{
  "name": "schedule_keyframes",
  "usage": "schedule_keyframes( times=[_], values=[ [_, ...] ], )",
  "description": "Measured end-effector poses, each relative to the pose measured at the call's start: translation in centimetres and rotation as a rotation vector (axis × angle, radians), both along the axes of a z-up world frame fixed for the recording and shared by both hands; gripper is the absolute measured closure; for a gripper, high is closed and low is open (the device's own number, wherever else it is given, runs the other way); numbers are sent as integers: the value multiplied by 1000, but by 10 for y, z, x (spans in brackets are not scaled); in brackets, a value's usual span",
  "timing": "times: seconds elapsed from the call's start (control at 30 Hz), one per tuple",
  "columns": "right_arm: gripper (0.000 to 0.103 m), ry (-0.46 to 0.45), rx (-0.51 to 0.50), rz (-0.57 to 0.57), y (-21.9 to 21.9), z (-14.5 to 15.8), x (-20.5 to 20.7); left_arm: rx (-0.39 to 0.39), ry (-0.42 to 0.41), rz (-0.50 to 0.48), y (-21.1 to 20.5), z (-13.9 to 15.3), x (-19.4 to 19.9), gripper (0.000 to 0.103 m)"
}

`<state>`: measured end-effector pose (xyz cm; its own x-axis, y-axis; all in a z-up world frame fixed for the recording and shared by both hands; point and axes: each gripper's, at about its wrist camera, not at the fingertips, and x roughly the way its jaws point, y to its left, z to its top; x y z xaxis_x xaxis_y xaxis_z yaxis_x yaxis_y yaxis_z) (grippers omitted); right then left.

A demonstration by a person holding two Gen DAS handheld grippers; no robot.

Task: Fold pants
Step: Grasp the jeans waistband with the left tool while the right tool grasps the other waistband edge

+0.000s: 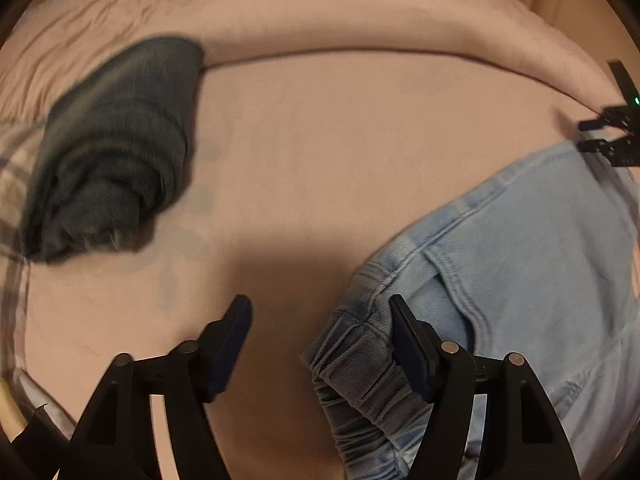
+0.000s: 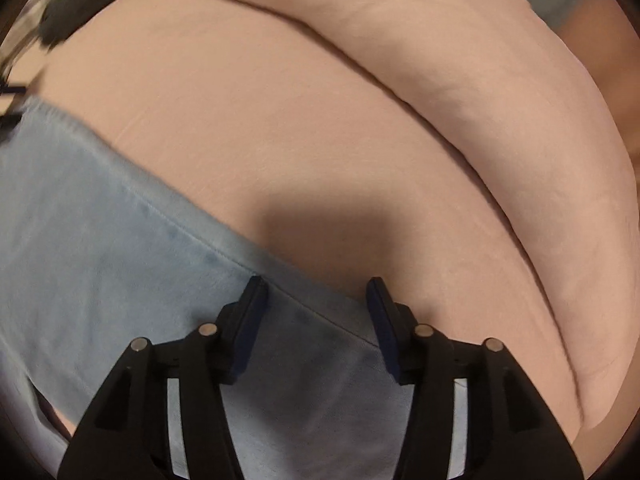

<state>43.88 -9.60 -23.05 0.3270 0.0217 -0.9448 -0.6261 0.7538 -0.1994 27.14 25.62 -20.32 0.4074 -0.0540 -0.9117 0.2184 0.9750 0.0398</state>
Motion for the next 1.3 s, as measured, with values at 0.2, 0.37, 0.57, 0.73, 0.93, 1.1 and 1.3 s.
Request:
schedule_keyframes(
  times=[0.2, 0.37, 0.57, 0.73, 0.93, 1.1, 1.3],
  values=[
    [58, 38, 172, 236, 84, 22, -26, -34, 64, -52, -20, -9, 11, 33],
    [60, 100, 102, 332, 151, -4, -31, -97, 104, -52, -17, -16, 24, 61],
    [96, 82, 33, 359, 160, -1, -54, -22, 46, -85, -32, 3, 11, 82],
    [100, -66, -8, 348, 165, 33, -92, 76, -92, -103, -42, 38, -13, 84],
    [100, -300, 8, 331, 138, 106, -165, 126, -306, -127, -47, 92, -76, 84],
    [100, -458, 12, 378, 111, 150, -245, 284, -495, -223, -60, 104, -128, 84],
    [100, -477, 80, 445, 32, 161, -337, 311, -574, -298, -59, 90, -207, 84]
  ],
)
